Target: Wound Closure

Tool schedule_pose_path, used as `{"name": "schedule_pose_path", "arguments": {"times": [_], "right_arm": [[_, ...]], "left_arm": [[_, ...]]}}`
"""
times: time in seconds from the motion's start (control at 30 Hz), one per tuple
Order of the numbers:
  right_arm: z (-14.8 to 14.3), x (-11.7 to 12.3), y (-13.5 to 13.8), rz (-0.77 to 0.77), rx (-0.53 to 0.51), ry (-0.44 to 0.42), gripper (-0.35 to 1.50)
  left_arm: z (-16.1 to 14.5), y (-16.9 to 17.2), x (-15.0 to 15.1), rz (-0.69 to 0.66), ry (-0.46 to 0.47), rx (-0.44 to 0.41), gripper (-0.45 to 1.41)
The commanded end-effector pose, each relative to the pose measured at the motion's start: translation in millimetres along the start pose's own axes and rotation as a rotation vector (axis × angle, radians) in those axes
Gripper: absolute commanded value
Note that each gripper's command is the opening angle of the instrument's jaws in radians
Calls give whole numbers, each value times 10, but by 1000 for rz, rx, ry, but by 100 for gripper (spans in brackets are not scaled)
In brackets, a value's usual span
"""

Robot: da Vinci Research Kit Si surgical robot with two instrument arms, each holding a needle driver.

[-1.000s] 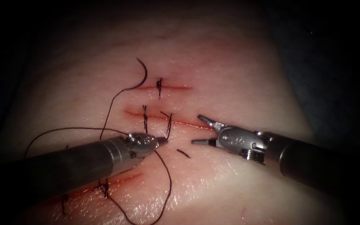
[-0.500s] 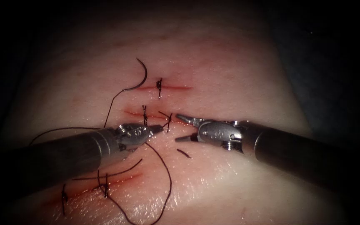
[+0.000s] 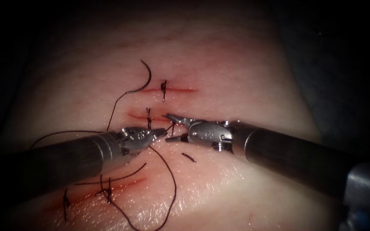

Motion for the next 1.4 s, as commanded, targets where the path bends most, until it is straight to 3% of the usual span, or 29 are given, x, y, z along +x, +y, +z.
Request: {"name": "schedule_pose_path", "arguments": {"times": [0.03, 0.9, 0.97, 1.0, 1.07, 1.1, 1.37, 1.4], "right_arm": [[15, 2, -1, -4, 3, 11, 130], [49, 6, -19, -145, 44, 125, 130], [48, 6, -19, -146, 46, 127, 118], [47, 6, -19, -146, 47, 127, 103], [46, 5, -20, -148, 62, 117, 2], [46, 4, -19, -161, 75, 107, -35], [51, -2, -22, -216, 89, 53, -35], [52, -2, -22, -217, 90, 51, -13]], "left_arm": [[8, 0, 3, 1, 2, 0, -45], [5, 11, 7, 11, -4, 12, -45], [5, 11, 6, 11, -4, 13, -45], [5, 11, 6, 11, -4, 13, -45], [5, 11, 6, 11, -4, 13, -45], [5, 11, 6, 11, -4, 13, -45], [0, 13, 4, 11, -5, 15, -45], [-1, 14, 4, 11, -6, 16, -45]]}}
